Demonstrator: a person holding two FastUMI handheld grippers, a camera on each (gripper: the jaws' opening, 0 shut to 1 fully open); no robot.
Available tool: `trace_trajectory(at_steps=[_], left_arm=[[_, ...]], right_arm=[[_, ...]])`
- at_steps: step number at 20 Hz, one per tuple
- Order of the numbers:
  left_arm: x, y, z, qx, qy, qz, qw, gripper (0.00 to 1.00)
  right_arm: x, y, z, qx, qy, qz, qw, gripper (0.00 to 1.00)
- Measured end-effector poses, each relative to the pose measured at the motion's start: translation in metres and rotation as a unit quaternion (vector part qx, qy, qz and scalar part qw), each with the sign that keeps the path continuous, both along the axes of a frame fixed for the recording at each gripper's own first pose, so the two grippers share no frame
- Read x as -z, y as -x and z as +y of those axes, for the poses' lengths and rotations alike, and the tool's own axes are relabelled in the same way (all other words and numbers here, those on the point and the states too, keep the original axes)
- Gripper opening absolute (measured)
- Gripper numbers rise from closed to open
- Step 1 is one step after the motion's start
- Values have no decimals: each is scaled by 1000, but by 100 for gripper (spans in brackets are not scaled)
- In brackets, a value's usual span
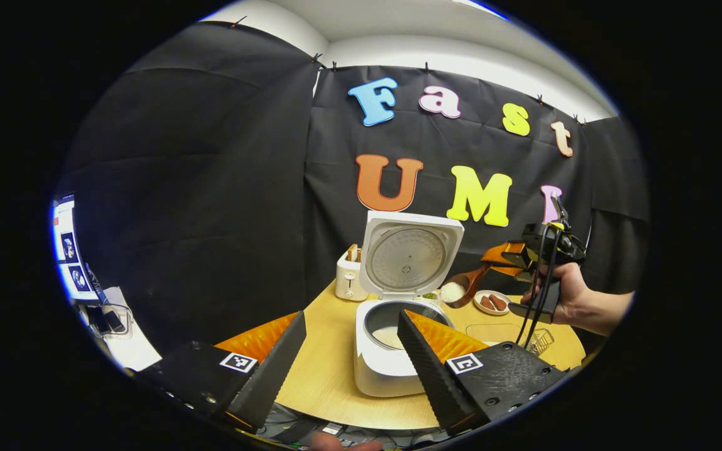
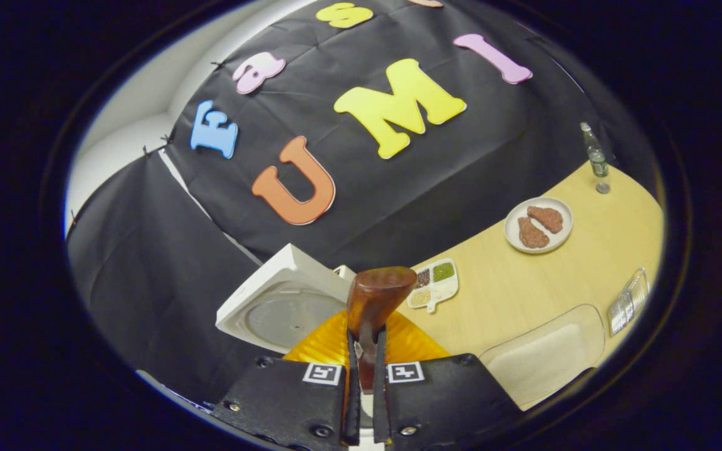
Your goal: Close the left gripper, press the button to open the rice cooker; take a wooden spoon from the chopstick holder with the right hand, scoop a spoonful of rice and pour it into the rice cooker, then put the wooden spoon back into the chopstick holder.
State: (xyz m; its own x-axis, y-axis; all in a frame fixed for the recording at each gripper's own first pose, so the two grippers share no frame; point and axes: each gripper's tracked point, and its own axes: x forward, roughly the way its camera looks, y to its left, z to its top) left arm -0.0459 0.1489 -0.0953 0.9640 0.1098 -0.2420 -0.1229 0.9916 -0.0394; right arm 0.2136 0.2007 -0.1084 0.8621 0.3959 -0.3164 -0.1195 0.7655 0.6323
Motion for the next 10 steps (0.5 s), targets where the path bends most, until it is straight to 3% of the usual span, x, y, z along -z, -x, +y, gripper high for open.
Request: trace_trajectory(at_steps=[5, 10], left_arm=[[7, 1, 2, -3, 7, 7, 1000, 94], [8, -7, -2, 3, 10, 2, 1000, 94]], right_arm=[[-4, -3, 18, -19, 63, -31, 997, 13], [-22, 3, 35, -45, 132, -89, 986, 13]])
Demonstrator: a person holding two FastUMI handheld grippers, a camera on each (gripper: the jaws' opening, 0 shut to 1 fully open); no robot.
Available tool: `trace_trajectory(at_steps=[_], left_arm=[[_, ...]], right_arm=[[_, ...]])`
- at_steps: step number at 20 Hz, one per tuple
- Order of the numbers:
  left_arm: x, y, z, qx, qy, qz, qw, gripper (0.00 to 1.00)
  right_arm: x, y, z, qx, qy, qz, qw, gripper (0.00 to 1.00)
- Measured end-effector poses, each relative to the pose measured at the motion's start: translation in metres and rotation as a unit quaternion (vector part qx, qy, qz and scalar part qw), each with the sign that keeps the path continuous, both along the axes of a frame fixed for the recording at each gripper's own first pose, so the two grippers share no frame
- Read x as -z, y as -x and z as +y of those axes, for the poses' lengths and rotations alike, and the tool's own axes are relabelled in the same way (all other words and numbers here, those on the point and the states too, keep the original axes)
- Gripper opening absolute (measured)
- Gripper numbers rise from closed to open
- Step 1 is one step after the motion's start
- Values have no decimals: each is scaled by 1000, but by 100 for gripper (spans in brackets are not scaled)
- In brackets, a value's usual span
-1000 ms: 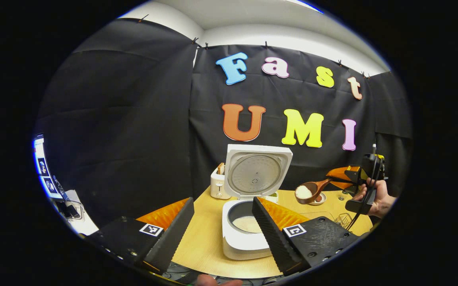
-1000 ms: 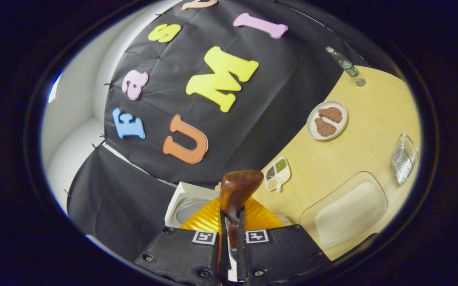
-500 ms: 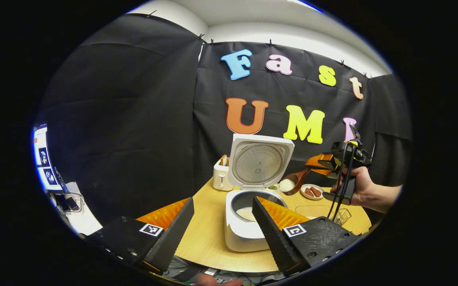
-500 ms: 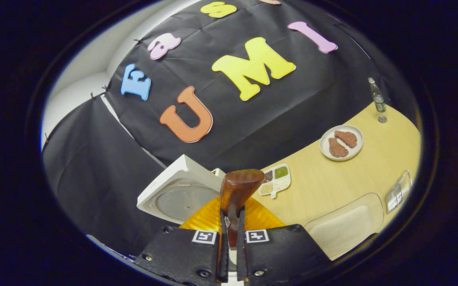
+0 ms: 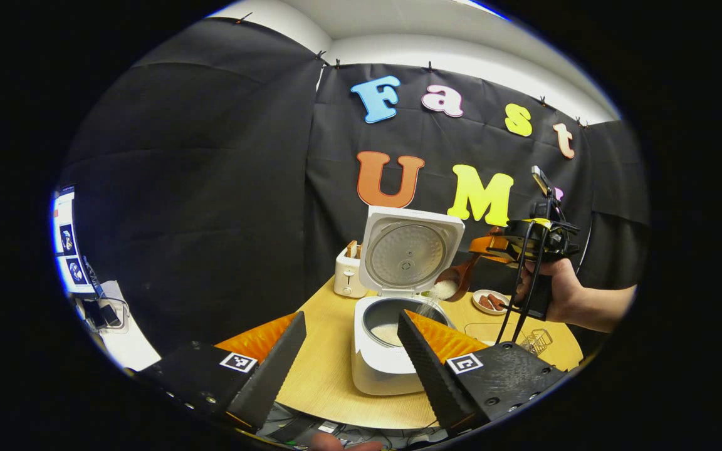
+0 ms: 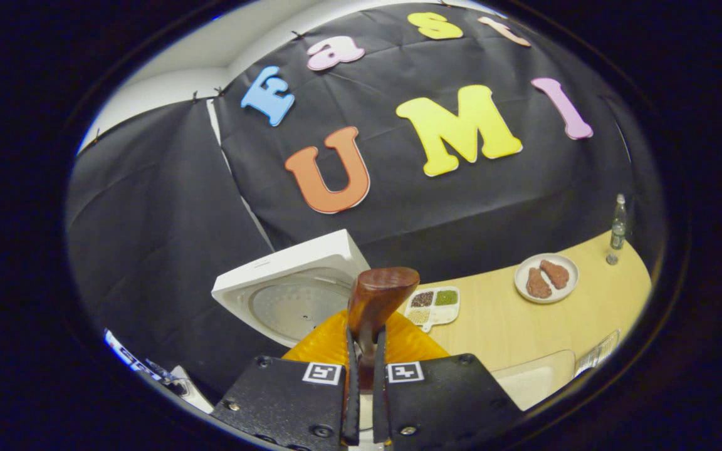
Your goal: Close the left gripper, press the button to open the rice cooker; take a wooden spoon from the chopstick holder with the right hand, scoop a spoonful of rice and pour it into the rice cooker, then put the wooden spoon back into the chopstick holder.
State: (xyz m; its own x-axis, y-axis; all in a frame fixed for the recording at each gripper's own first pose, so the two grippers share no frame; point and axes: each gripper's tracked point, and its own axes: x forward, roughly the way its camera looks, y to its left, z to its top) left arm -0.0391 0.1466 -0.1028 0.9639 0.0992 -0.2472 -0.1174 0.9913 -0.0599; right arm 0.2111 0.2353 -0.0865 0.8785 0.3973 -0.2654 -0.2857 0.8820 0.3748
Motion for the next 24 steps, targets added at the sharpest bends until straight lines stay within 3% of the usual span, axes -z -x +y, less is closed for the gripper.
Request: trace_trajectory(at_steps=[7, 16, 20, 24], left_arm=[[3, -4, 7, -7, 3, -2, 1000, 94], [5, 7, 16, -20, 7, -4, 1000, 94], [4, 5, 18, -22, 11, -5, 1000, 94], [0, 2, 16, -20, 15, -6, 1000, 95]], right_arm=[[-22, 9, 25, -41, 89, -74, 992, 13], [-25, 31, 67, -114, 200, -164, 959, 13], [-26, 39, 73, -126, 217, -187, 950, 13], [-29, 39, 67, -123, 200, -178, 956, 13]])
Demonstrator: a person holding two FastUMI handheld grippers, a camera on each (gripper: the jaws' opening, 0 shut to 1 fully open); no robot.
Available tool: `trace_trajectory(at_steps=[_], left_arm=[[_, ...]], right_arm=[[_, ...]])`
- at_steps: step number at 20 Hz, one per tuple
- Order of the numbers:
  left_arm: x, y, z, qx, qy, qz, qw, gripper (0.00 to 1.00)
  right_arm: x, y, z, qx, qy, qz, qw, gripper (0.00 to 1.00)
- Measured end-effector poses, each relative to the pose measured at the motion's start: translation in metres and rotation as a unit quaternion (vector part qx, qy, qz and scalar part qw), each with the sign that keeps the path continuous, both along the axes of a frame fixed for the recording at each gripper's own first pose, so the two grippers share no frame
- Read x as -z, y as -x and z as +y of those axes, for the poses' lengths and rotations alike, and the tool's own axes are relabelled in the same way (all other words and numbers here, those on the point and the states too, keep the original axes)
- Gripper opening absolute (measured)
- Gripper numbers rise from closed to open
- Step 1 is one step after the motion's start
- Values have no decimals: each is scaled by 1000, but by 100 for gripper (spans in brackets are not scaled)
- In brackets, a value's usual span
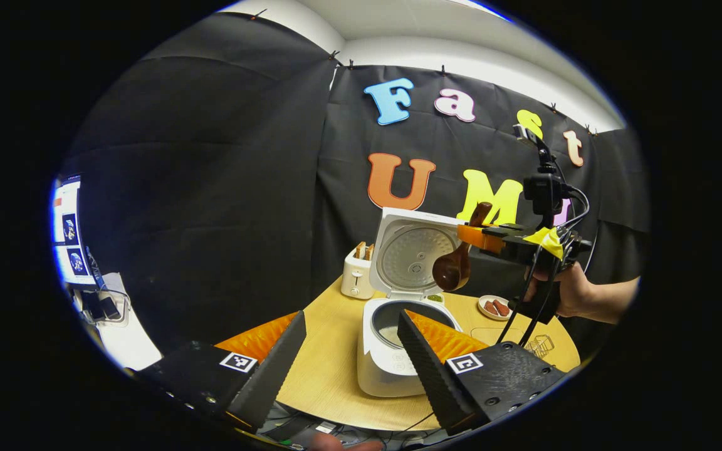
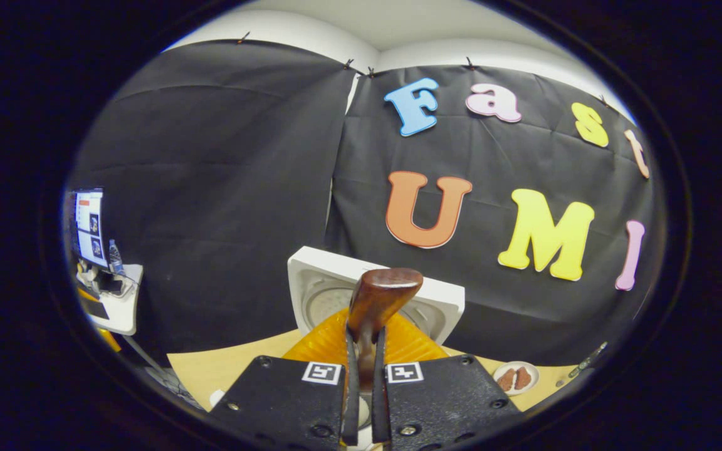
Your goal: Close the left gripper, press the button to open the rice cooker; take a wooden spoon from the chopstick holder with the right hand, scoop a spoonful of rice and pour it into the rice cooker, then put the wooden spoon back into the chopstick holder.
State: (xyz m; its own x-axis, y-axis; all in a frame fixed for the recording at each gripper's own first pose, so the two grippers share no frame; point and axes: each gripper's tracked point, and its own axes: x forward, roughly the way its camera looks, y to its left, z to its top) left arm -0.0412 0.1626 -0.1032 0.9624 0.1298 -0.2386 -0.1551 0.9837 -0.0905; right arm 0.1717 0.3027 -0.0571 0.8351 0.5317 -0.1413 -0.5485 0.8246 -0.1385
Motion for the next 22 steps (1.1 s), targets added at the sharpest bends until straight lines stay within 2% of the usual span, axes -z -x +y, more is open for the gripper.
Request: trace_trajectory(at_steps=[5, 10, 15, 22], left_arm=[[-5, 1, -5, 2, 0, 1, 1000, 95], [-12, -4, -33, 17, -7, -2, 1000, 94], [-26, -29, -88, 58, -6, -15, 998, 94], [-37, -60, -154, 91, -18, -31, 995, 95]], right_arm=[[-20, 11, -29, 20, -70, 36, 997, 13], [-47, 21, -93, 55, -159, 66, 984, 13], [-51, 23, -195, 122, -223, 90, 963, 13], [-10, 37, -340, 225, -232, 112, 940, 13]])
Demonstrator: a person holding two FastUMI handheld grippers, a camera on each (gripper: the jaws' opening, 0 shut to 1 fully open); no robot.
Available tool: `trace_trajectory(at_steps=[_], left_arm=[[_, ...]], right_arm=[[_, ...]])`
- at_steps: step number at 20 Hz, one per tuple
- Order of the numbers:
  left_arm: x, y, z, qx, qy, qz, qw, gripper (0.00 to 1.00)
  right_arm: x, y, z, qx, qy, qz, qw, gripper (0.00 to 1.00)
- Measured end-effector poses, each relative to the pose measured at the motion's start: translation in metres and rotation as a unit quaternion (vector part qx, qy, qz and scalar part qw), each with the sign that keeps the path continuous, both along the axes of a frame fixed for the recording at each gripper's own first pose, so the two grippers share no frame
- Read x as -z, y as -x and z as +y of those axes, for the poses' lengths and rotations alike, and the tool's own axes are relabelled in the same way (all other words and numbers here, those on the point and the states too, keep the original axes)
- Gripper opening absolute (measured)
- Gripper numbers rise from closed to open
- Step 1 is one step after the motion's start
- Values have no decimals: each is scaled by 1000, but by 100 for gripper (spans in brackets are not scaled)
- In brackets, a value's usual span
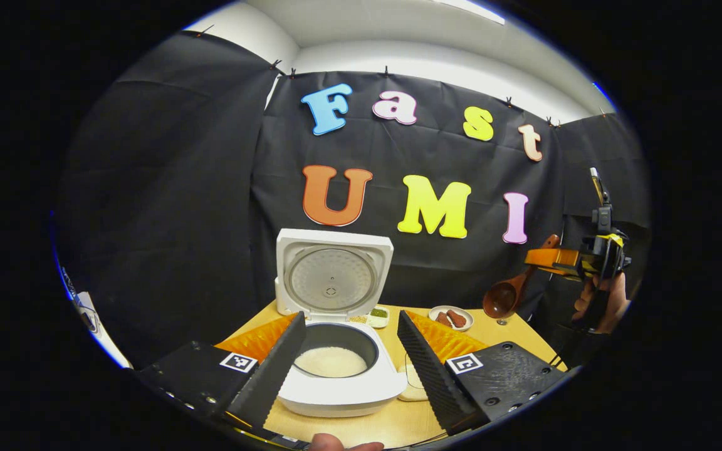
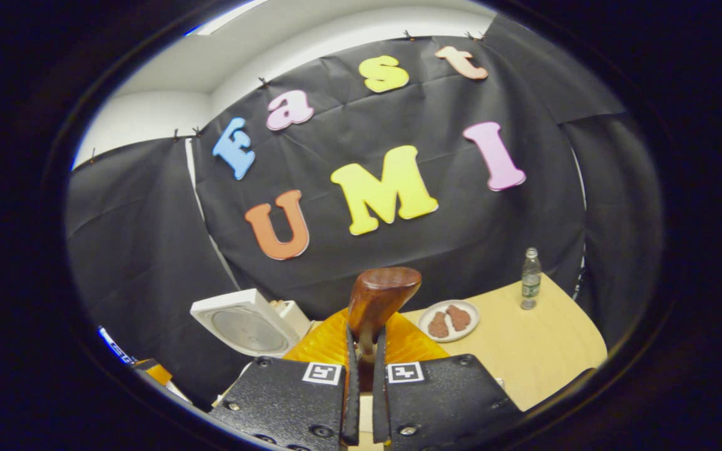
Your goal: Close the left gripper, press the button to open the rice cooker; take a wooden spoon from the chopstick holder with the right hand, scoop a spoonful of rice and pour it into the rice cooker, then put the wooden spoon back into the chopstick holder.
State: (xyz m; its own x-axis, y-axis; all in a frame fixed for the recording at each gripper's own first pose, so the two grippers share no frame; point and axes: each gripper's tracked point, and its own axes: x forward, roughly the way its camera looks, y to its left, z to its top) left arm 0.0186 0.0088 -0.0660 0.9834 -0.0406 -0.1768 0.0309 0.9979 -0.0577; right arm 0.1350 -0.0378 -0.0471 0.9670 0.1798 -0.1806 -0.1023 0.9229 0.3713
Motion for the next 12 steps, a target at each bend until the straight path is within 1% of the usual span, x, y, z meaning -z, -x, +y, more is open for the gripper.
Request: trace_trajectory(at_steps=[4, 7, 9, 12], left_arm=[[2, -9, -25, 3, -2, 10, 1000, 94], [2, -13, -40, 2, 4, 17, 1000, 94], [6, -15, -46, -1, 3, 27, 1000, 94], [9, -14, -48, -14, -4, 37, 999, 94]], right_arm=[[31, 4, -58, 41, 1, 26, 999, 13], [73, -1, -96, 71, 4, 58, 996, 13], [109, -3, -111, 82, 0, 89, 993, 13], [154, -5, -116, 81, -15, 130, 988, 13]])
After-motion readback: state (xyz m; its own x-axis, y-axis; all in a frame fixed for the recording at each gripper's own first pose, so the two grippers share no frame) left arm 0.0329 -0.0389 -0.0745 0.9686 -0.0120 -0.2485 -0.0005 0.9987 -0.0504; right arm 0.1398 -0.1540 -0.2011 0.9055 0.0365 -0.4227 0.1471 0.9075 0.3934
